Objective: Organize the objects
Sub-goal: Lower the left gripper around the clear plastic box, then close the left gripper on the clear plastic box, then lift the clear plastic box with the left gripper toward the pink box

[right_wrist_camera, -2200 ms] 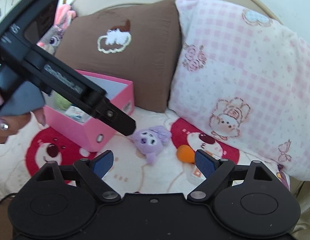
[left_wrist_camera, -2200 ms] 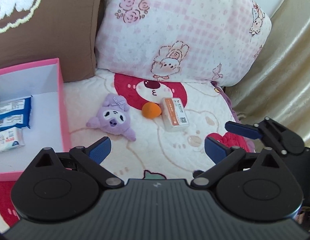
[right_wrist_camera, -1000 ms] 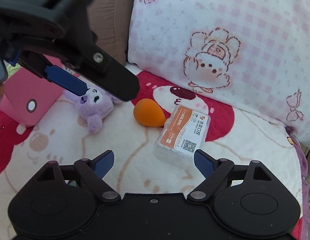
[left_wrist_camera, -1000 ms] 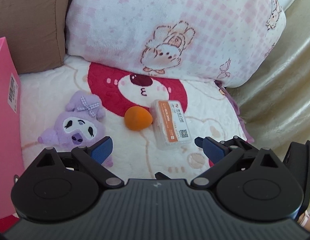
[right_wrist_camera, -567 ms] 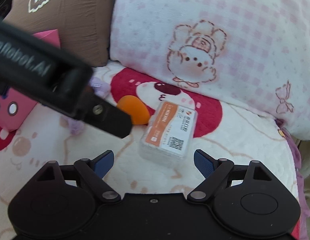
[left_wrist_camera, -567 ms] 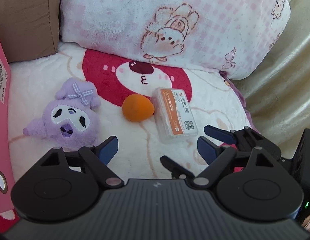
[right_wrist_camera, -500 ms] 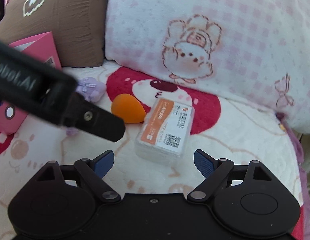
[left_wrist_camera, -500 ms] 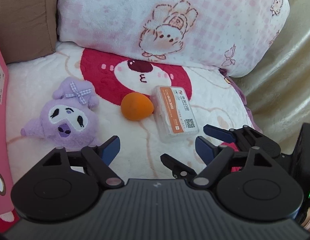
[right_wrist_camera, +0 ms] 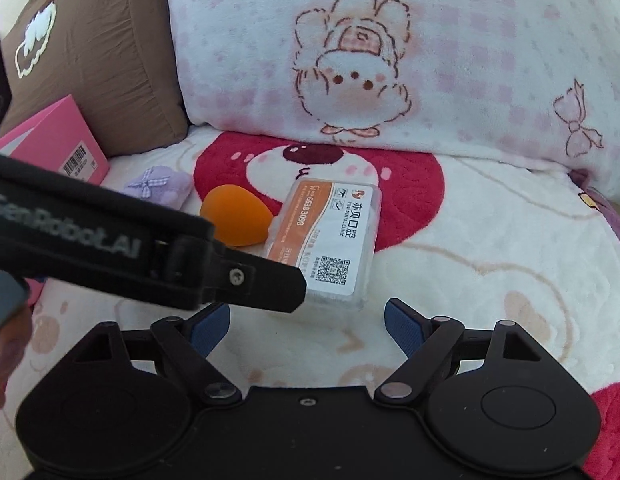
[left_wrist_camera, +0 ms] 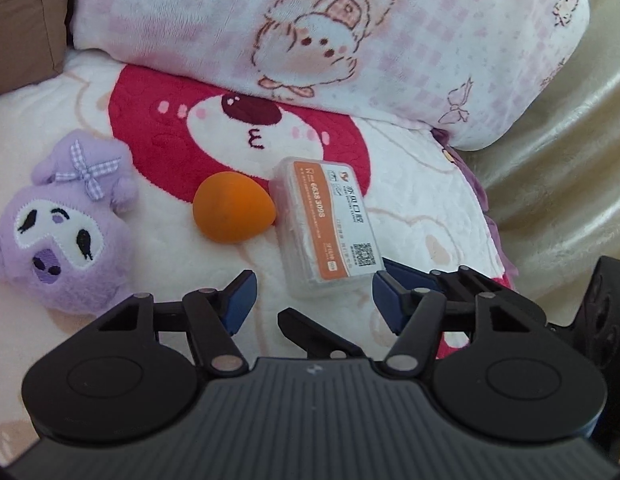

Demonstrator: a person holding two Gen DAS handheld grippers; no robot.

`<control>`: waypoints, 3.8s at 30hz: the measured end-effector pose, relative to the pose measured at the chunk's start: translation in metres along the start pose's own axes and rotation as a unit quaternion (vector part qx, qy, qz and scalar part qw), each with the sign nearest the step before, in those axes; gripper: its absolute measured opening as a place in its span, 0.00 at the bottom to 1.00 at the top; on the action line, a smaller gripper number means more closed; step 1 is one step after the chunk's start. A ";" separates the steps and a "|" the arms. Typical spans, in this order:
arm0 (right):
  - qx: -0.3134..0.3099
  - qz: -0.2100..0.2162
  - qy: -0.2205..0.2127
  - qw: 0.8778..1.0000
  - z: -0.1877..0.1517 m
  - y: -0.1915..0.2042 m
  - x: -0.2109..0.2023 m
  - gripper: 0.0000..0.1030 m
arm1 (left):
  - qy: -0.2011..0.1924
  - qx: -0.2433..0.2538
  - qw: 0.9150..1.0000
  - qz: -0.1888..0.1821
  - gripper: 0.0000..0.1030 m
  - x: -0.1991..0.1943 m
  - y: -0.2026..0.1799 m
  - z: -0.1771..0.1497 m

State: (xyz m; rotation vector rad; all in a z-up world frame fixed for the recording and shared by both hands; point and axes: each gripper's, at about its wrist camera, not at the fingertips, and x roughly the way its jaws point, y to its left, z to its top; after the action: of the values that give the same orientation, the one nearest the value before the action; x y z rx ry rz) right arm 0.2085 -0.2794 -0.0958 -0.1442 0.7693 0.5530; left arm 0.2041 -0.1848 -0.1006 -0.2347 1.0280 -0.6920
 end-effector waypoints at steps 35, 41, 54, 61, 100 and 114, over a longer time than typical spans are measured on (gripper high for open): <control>-0.007 0.089 0.033 0.995 -0.010 -0.005 -0.013 0.76 | 0.011 -0.094 0.994 -0.057 0.37 -0.009 0.037 -0.026; 0.037 0.104 0.022 0.994 -0.013 -0.019 -0.004 0.76 | 0.003 -0.073 0.996 -0.047 0.32 -0.007 0.026 -0.022; 0.006 0.071 0.020 0.997 -0.012 -0.009 0.001 0.68 | -0.015 -0.069 0.997 -0.039 0.35 -0.002 0.027 -0.027; -0.027 0.049 0.023 0.998 -0.013 0.002 -0.006 0.67 | -0.018 -0.059 0.997 -0.037 0.35 -0.006 0.021 -0.031; 0.013 0.043 0.091 0.995 -0.006 0.028 -0.060 0.67 | 0.011 -0.030 0.998 -0.049 0.35 -0.065 -0.001 -0.051; 0.013 0.061 0.081 0.995 -0.009 0.050 -0.118 0.67 | 0.023 -0.033 0.996 -0.080 0.33 -0.120 -0.011 -0.066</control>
State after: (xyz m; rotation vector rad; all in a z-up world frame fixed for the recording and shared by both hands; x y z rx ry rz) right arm 0.1076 -0.2892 -0.0163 -0.1202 0.9482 0.6525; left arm 0.1041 -0.1096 -0.0445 -0.3630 1.0851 -0.8108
